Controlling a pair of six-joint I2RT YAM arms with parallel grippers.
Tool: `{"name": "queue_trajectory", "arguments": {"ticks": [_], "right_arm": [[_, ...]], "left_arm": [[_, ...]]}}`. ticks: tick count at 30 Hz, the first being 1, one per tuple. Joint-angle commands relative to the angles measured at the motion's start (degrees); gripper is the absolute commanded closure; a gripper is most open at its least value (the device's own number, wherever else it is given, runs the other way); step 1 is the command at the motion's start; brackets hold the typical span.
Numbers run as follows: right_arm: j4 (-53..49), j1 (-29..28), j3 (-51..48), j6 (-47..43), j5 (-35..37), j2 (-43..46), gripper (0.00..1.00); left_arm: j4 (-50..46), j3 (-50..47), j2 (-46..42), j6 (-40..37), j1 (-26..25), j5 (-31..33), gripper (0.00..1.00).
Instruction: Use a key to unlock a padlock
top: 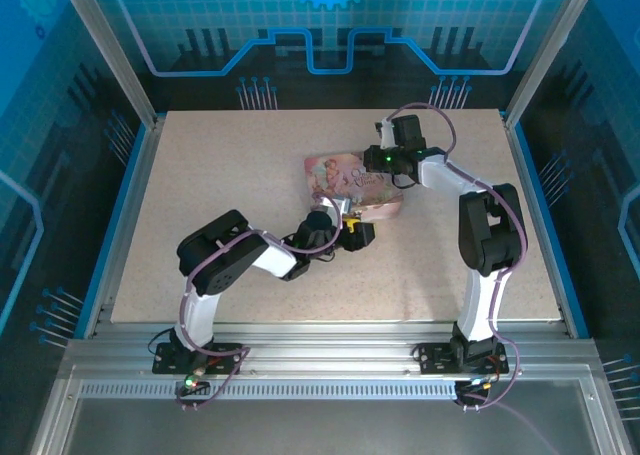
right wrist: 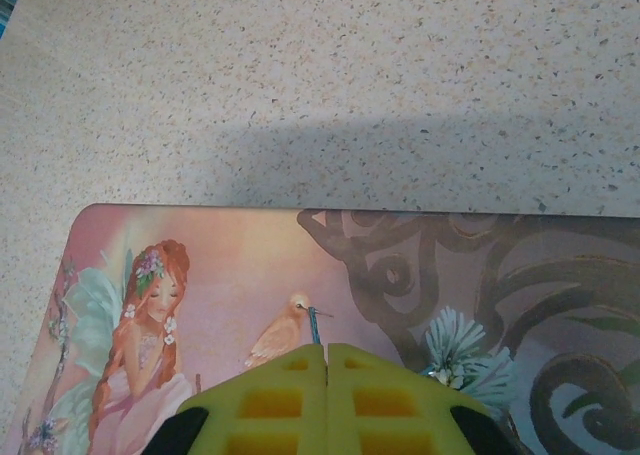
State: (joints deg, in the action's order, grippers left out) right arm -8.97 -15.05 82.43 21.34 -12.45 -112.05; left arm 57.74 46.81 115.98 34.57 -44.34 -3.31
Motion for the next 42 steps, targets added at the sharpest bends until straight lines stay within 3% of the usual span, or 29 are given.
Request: {"name": "queue_trajectory", "arguments": {"ticks": [1, 3, 9, 16, 22, 34, 42], "right_arm": [[0.5, 0.1, -0.7, -0.6, -1.0, 2.1, 1.0], [0.4, 0.1, -0.8, -0.7, -1.0, 2.2, 1.0], [-0.1, 0.1, -0.7, -1.5, -0.2, 2.8, 1.0], [-3.9, 1.0, 3.2, -4.3, 2.1, 3.1, 1.0], [-9.0, 1.8, 12.3, -5.3, 4.0, -2.0, 1.0], [-20.6, 1.7, 32.6, -5.1, 5.3, -18.6, 1.0], [-21.6, 0.9, 29.9, -6.4, 5.4, -18.7, 1.0]], "left_arm": [[0.1, 2.2, 1.9, 1.6, 0.4, -2.8, 0.34], [-0.3, 2.0, 1.8, 1.6, 0.4, -1.8, 0.34], [-2.8, -2.3, -3.0, -0.4, 0.2, 3.9, 0.21], [-4.4, -8.8, -10.4, -0.1, 0.3, 3.2, 0.17], [-6.7, -12.3, -14.5, 1.3, 0.3, 2.2, 0.15], [-5.4, -12.6, -14.3, 4.6, -0.4, 1.8, 0.14], [-3.8, -11.9, -12.4, 5.1, -0.4, 1.4, 0.13]]}}
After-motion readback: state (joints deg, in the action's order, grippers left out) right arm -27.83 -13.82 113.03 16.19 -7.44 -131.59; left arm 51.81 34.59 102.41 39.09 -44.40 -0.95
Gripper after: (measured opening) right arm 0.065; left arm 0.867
